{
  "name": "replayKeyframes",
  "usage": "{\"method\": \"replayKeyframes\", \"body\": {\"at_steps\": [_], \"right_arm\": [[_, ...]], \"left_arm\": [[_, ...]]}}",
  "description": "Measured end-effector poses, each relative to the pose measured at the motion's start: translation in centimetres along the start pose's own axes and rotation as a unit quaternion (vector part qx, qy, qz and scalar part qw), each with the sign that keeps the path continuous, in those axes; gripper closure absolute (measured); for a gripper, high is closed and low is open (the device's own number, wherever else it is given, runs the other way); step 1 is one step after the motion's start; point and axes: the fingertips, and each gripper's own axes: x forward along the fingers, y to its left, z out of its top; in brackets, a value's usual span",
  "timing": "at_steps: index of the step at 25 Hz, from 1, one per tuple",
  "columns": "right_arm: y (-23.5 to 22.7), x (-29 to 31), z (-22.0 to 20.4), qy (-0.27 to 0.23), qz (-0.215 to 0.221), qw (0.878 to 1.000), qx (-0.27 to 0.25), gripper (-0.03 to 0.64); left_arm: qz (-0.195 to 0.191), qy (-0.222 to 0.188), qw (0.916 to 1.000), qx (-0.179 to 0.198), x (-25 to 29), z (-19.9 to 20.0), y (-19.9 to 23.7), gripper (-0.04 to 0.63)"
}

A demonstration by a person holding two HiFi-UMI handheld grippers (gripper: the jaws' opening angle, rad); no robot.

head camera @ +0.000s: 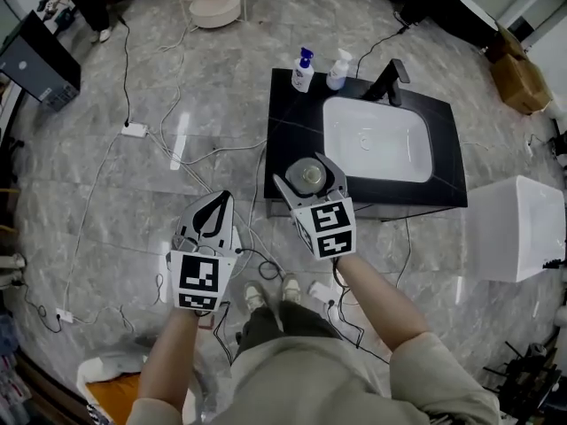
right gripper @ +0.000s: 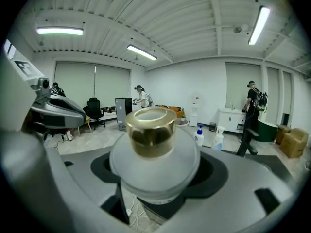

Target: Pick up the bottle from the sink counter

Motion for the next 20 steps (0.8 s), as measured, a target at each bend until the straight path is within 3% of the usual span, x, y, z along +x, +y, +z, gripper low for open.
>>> {"method": "replayKeyframes", "body": {"at_steps": [7, 10, 14, 18, 20], "right_arm": [[2.3, -8.9, 4.7, -0.03, 0.019, 0.999, 0.008, 0.287], [3.9, -12.1, 5.3, -0.035, 0.029, 0.999, 0.02, 0.287], [5.7, -15.7, 5.6, -0.038, 0.036, 0.999, -0.006, 0.287], [7.3, -18.2, 4.8, -0.029, 0.054, 0.998, -0.03, 0.287], [7.7, -19.0, 4.0, -0.02, 0.057, 0.998, -0.027, 0.287]], "left_arm": [[-0.004, -0.045, 0.9989, 0.014, -5.1, 5.4, -1.2, 0.589], [-0.005, -0.053, 0.9978, 0.039, -7.3, 6.6, -2.6, 0.589], [-0.021, -0.063, 0.9969, 0.043, -9.6, 7.2, -4.6, 0.589], [-0.013, -0.064, 0.9955, 0.068, -11.1, 6.7, -5.5, 0.589], [-0.015, -0.057, 0.9967, 0.055, -11.6, 6.0, -5.7, 0.589]]}}
